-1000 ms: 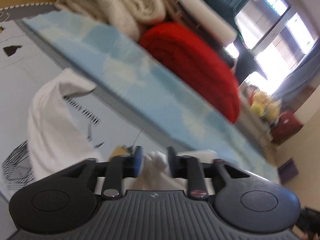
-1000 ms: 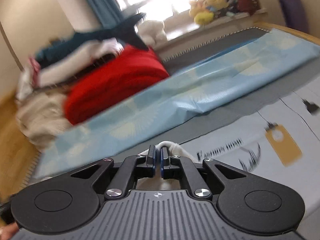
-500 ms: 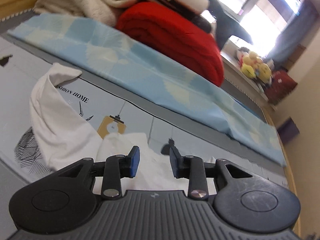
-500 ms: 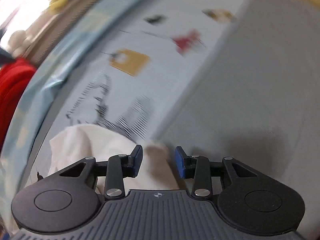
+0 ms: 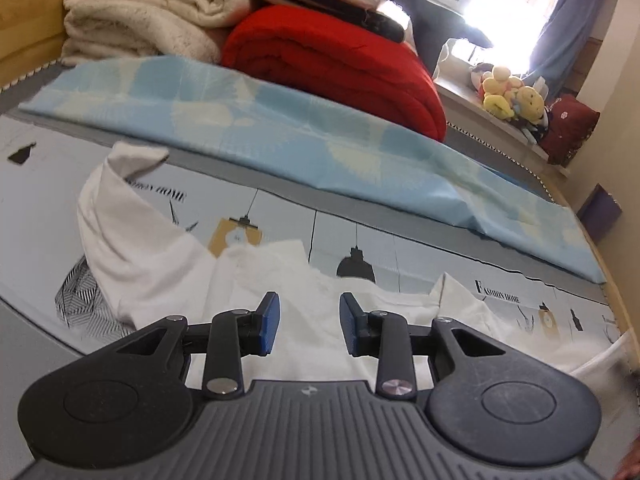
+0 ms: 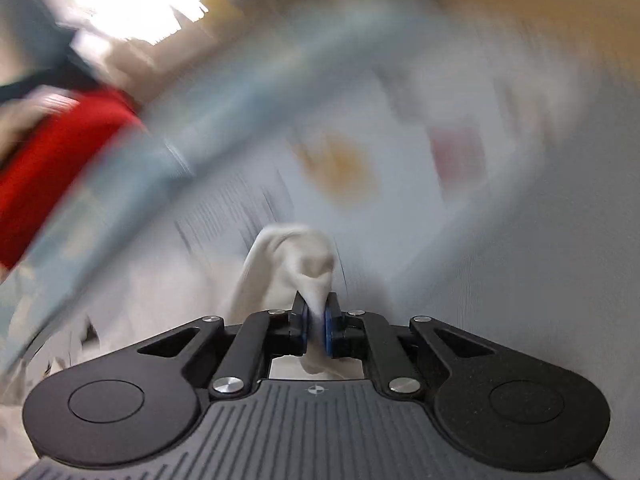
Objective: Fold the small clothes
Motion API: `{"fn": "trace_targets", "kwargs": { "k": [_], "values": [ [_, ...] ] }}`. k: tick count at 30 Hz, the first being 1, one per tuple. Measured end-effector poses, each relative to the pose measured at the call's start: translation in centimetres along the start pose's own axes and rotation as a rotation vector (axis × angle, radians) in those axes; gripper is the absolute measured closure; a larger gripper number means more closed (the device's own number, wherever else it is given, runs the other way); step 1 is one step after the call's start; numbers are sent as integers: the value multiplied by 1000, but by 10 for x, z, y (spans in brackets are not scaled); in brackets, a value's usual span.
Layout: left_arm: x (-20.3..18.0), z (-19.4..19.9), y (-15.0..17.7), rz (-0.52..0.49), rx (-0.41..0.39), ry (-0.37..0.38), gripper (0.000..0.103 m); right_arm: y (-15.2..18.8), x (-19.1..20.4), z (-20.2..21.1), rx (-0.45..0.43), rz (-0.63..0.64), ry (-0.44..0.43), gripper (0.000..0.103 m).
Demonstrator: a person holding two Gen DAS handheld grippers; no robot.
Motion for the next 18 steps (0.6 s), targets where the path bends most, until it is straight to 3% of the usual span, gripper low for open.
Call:
{"fn": "trace_targets", "kwargs": {
  "k": [2, 3, 4, 5, 7, 9, 11, 13, 14, 17, 18],
  "values": [
    [2, -5, 1, 8, 23, 5, 67, -16, 14, 26, -220, 151, -51, 96],
    [3, -7, 3, 16, 35, 12, 67, -11, 17, 33, -266, 207, -50, 95],
    [3, -10, 3, 21, 46, 17, 67, -2, 15, 30, -247, 249, -20, 95],
    [4, -12, 3, 21, 50, 17, 67, 11, 9, 20, -176, 281, 35, 94],
    [5, -15, 2, 24, 53, 18, 67, 52, -21, -17, 143, 290, 168, 93],
    [7, -17, 3, 39, 62, 21, 67, 90, -60, -37, 448, 183, 270, 93],
    [9, -18, 4, 54, 72, 28, 67, 95, -85, -34, 535, -14, 283, 88],
    [8, -19, 7, 50, 82, 27, 67, 71, -95, -24, 448, -143, 256, 88],
    [8, -20, 8, 47, 87, 26, 67, 54, -96, -18, 355, -165, 246, 86],
    [8, -25, 14, 52, 105, 23, 67, 12, -98, -19, 110, -122, 239, 67],
    [7, -26, 15, 55, 111, 23, 67, 6, -102, -28, 92, -81, 229, 61]
  ]
}}
Point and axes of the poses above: each gripper's, at about its wrist camera, not at the fingertips, and z roughly against the way its jaws point, x to its left, y to its underside, the point moved 5 cm from there along -z, roughly the way its jaws point, and after that the axes turned 7 degrees about -x, right-handed, at the moved point
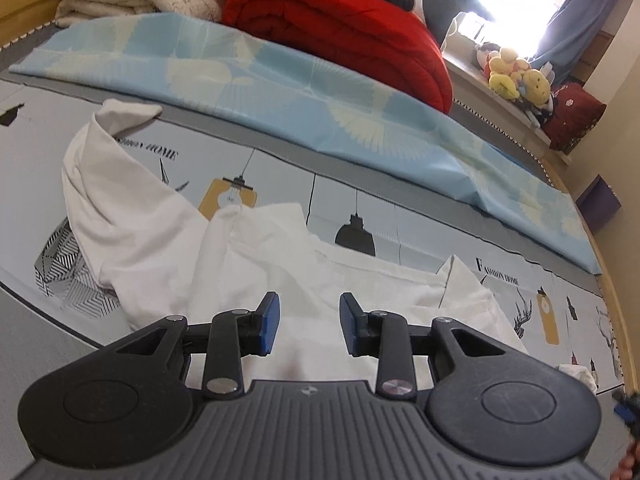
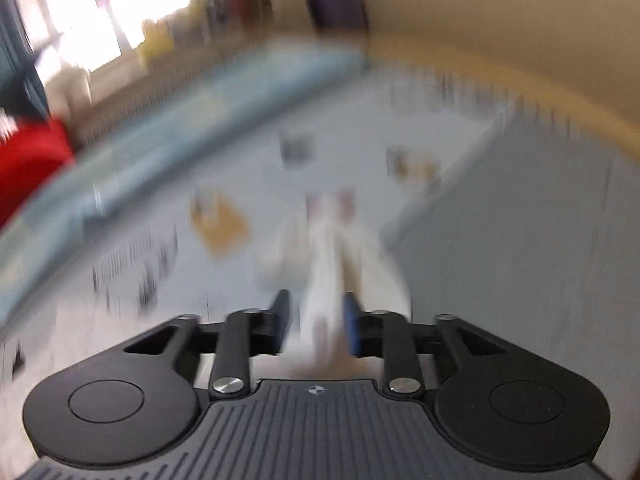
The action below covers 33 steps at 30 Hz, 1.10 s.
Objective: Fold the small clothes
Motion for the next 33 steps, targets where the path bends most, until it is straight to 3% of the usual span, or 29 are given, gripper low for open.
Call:
{"fn": "trace_targets", "kwargs": {
  "k": [3, 9, 11, 13, 15, 17, 20, 22, 23, 25, 27, 28, 31, 33],
  "values": [
    [-2, -3, 2, 10, 8, 8, 67, 0, 5, -41, 49, 109, -18, 60],
    [-2, -4, 0, 26, 13, 12, 67, 22, -5, -113, 215, 218, 50, 61],
    [-3, -6, 1, 24, 19, 11, 67, 26, -2, -118, 230, 224, 54, 89],
    [-4, -8, 2, 19, 24, 13, 67, 13, 6, -115, 184, 210, 8, 96],
    [-4, -10, 3, 14, 28, 13, 67, -12, 5, -101, 59, 116, -42, 97],
    [-5, -12, 3, 11, 30, 12, 67, -43, -15, -77, -125, -75, -76, 97],
    [-6, -13, 5, 7, 35, 12, 67, -69, -69, -50, -340, -357, -34, 96],
    [-7, -13, 6, 2, 38, 17, 67, -60, -101, -57, -331, -454, 29, 92],
    [-8, -13, 7, -2, 40, 19, 67, -47, -115, -68, -277, -487, 52, 91],
    [-9, -14, 8, -3, 46, 20, 67, -11, -140, -100, -91, -527, 148, 89],
    [-9, -15, 9, 3, 52, 25, 67, 20, -161, -116, 20, -591, 213, 89],
    [-9, -15, 10, 7, 55, 26, 66, 28, -168, -118, 24, -617, 225, 100],
    [-10, -15, 11, 5, 58, 26, 66, 19, -169, -116, -6, -599, 209, 100],
    [-11, -13, 10, 1, 60, 29, 66, 6, -169, -107, -96, -559, 240, 100]
  ]
}}
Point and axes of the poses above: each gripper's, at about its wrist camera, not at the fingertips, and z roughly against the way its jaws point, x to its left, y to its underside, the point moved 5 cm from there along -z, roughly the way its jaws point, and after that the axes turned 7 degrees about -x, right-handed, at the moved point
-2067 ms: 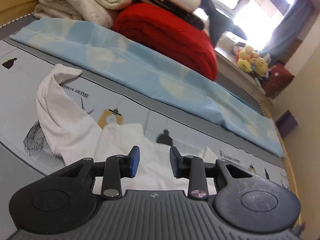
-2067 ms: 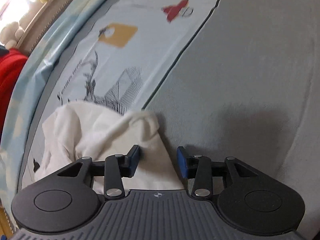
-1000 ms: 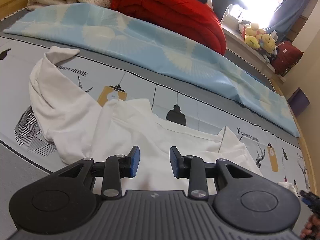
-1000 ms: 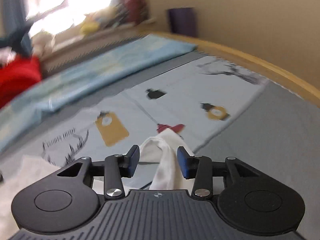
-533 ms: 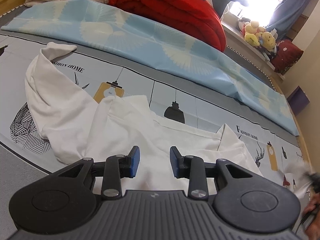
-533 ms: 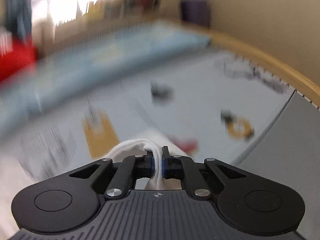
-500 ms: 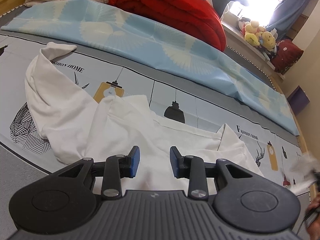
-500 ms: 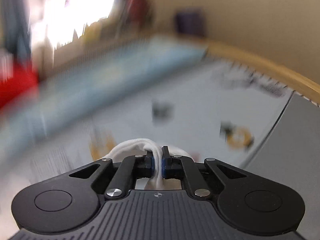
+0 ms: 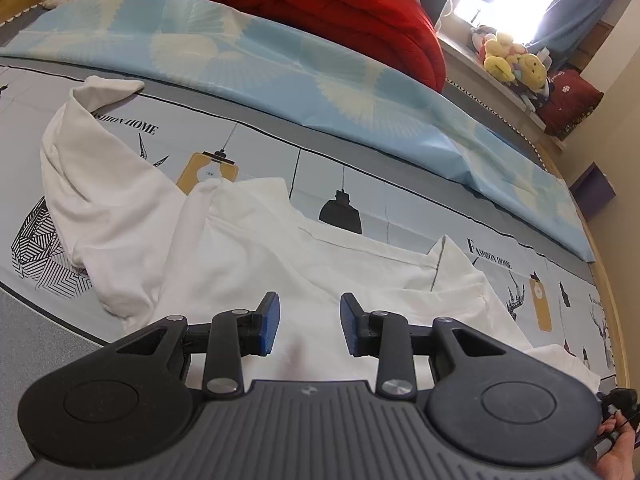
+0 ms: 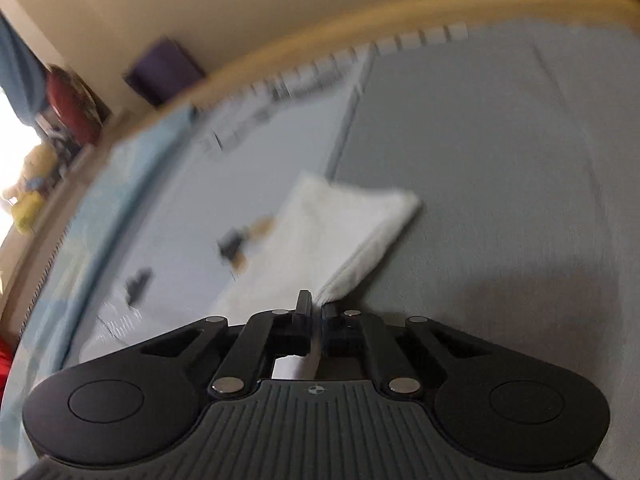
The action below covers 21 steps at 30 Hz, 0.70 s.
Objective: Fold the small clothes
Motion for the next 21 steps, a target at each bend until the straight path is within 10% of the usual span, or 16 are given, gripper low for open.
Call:
{"fn": "trace_targets", "kwargs": {
  "k": [5, 10, 14, 21],
  "values": [
    [1, 11, -7, -4, 0, 25, 66, -8, -31, -4, 2, -17, 220, 98],
    [4, 30, -15, -5, -3, 62, 66, -17, -23, 21, -51, 109, 321, 66],
    [9, 53, -20, -36, -45, 61, 66, -22, 31, 70, -92, 188, 149, 66],
    [21, 131, -4, -109, -104, 79, 67, 3, 115, 189, 119, 294, -329, 66]
  ]
}}
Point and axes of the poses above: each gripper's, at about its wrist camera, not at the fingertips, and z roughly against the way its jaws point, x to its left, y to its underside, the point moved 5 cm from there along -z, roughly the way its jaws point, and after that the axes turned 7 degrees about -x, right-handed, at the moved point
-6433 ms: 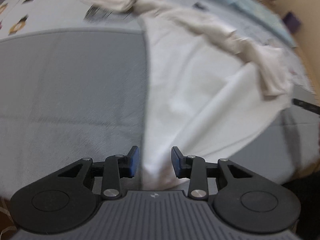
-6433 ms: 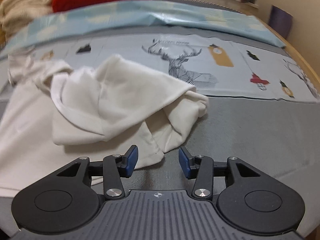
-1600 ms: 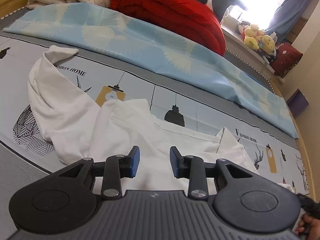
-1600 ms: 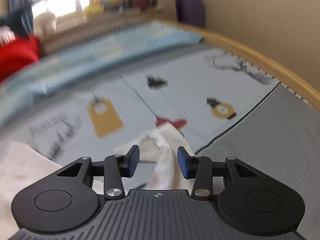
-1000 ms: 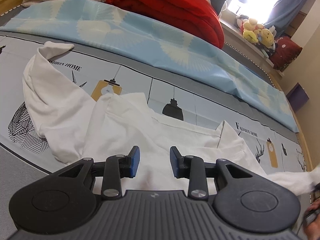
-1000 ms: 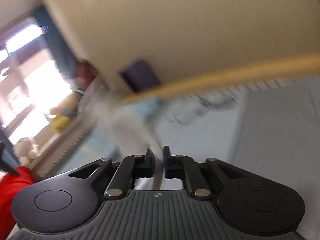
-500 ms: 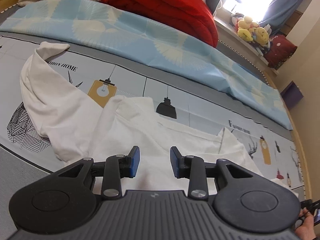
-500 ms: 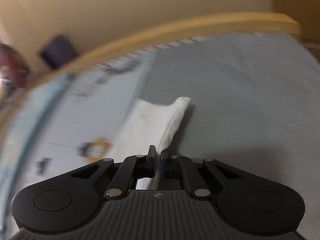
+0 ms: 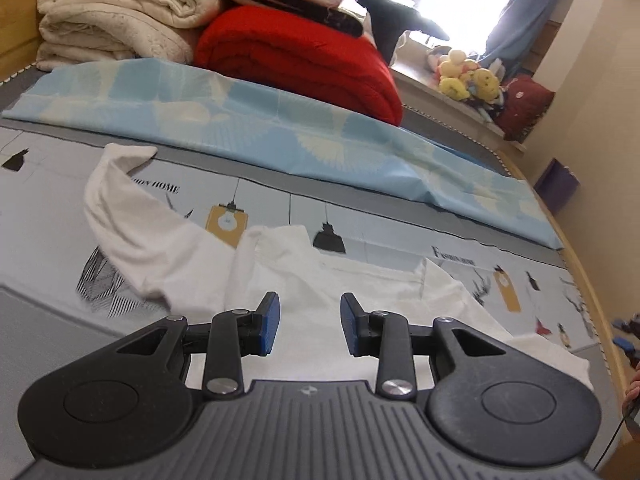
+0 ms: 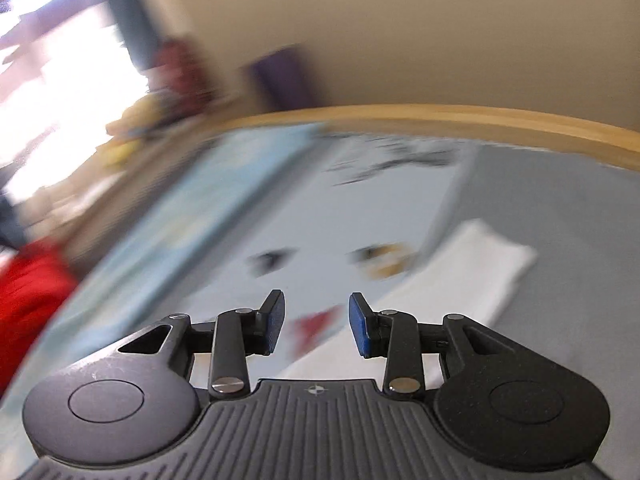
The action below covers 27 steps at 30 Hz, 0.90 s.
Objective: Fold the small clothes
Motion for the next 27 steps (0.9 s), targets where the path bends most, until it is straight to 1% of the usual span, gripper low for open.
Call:
{"fn": "trace_targets", "kwargs": {
  "k": [1, 2, 3, 5, 7, 10, 13, 15, 18, 20, 22, 24, 25, 26, 27],
  "values": [
    [0, 14, 4, -4, 6, 10, 67, 2, 13, 11, 21, 24, -55, 66],
    [1, 27, 7, -14, 8, 19, 67, 10, 23, 30, 50, 54, -112, 66],
    [2, 41, 13, -27, 6, 28, 67, 14, 30, 44, 86, 85, -153, 66],
    [7, 69, 30, -52, 7, 35, 67, 33, 40, 77, 158, 141, -198, 66],
    [19, 90, 54, -46, 29, 25, 67, 58, 34, 105, 245, 179, -217, 66],
    [45, 107, 101, 16, 96, -21, 67, 104, 20, 141, 350, 208, -205, 66],
    [70, 108, 146, 81, 182, -65, 67, 152, -10, 148, 455, 238, -153, 66],
    [83, 104, 171, 70, 248, -111, 67, 181, -21, 149, 521, 272, -103, 66],
    [94, 97, 200, 28, 339, -137, 67, 213, -30, 144, 585, 321, -68, 66],
    [102, 94, 211, 11, 372, -150, 67, 225, -35, 142, 592, 375, -38, 66],
    [106, 91, 221, 5, 405, -148, 67, 233, -39, 139, 614, 434, -13, 66],
    [107, 88, 230, -12, 422, -160, 67, 244, -41, 139, 650, 468, -15, 67],
    [108, 86, 234, -22, 428, -174, 67, 245, -43, 140, 646, 490, -23, 77],
    [109, 85, 239, -26, 436, -183, 67, 247, -41, 142, 646, 514, -40, 90],
    [110, 83, 243, -27, 446, -188, 76, 245, -40, 146, 648, 505, -60, 97]
  ]
}}
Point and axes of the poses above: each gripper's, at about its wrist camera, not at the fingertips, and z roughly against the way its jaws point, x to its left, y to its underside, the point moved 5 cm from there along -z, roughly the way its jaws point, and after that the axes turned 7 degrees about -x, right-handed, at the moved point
